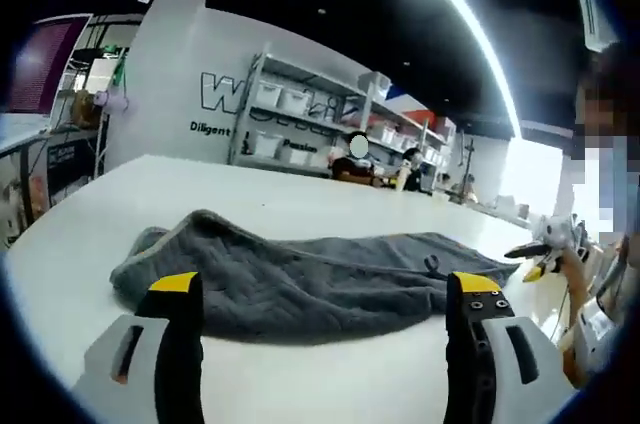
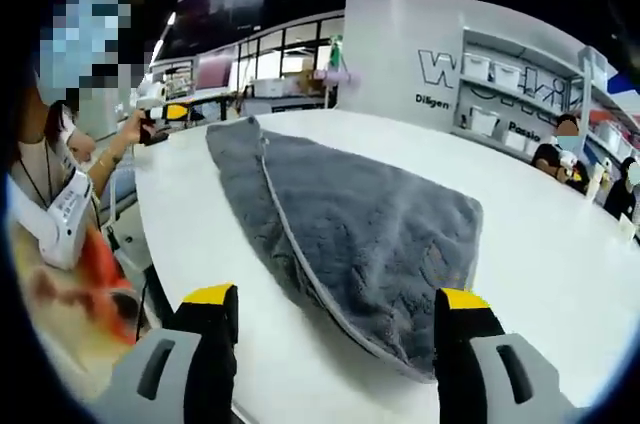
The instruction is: Fold the towel on the table until its edges align and the towel forms a compact rectangular stack.
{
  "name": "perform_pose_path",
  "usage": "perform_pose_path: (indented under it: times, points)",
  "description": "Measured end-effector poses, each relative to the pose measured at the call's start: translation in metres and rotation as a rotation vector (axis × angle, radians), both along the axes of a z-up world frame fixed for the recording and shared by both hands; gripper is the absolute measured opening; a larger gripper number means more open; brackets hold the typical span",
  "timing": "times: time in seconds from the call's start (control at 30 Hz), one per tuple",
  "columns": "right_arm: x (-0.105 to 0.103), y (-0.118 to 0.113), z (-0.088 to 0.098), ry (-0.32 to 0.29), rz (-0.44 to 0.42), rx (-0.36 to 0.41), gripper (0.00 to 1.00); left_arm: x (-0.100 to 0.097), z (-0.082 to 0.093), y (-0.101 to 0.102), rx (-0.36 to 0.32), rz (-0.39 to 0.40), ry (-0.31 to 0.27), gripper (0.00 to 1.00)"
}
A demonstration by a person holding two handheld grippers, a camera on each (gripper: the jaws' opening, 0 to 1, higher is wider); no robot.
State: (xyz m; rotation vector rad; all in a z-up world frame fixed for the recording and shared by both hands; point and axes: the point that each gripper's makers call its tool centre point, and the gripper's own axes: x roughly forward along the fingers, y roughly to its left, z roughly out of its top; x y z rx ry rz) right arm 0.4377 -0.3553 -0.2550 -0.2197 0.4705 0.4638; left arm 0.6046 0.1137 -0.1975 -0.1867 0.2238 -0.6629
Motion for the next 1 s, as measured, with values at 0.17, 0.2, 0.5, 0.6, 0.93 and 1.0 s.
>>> perform_pose_path:
  times: [0.17,0.2,0.5,0.6,0.93,1.0]
  points:
    - [-0.008,-0.026,0.004,-0.018,-0.047,-0.014,0.72,-0.003,-0.006,0.000,0.001,0.000,0.010,0.99]
    - [-0.009,-0.030,0.005,-0.033,-0.046,-0.029,0.67,-0.003,-0.006,-0.001,-0.009,-0.006,0.007,0.99]
    - [-0.019,-0.039,-0.009,-0.050,0.058,-0.321,0.26,-0.003,-0.005,-0.006,-0.038,-0.009,0.012,0.99]
    - [-0.016,-0.042,-0.012,-0.032,0.044,-0.335,0.04,-0.002,-0.004,-0.005,-0.043,-0.007,0.011,0.98]
    - [-0.001,-0.042,0.028,-0.157,0.009,-0.178,0.00,-0.004,-0.007,-0.001,-0.043,0.000,0.023,0.97]
    - [0.003,-0.042,0.035,-0.176,0.007,-0.174,0.00,-0.003,-0.007,0.000,-0.049,0.005,0.025,0.96]
